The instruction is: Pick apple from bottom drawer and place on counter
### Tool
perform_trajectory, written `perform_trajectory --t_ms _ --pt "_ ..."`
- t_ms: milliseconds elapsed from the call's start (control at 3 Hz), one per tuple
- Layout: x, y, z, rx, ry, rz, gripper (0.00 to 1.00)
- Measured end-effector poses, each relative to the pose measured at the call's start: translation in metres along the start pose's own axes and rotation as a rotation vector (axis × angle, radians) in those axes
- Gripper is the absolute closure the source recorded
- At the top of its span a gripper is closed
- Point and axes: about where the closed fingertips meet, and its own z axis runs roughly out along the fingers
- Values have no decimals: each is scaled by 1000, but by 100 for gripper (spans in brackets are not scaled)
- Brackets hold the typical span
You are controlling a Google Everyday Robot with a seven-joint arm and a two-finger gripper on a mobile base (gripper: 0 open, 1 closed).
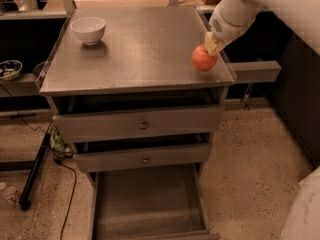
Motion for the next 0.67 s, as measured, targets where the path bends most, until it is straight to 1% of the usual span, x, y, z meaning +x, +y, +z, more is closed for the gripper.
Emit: perform_trajectory --t_ms 333,667 --pt "5 8 8 -13 23 -26 100" --pt "13 14 16 -13 51 -45 100"
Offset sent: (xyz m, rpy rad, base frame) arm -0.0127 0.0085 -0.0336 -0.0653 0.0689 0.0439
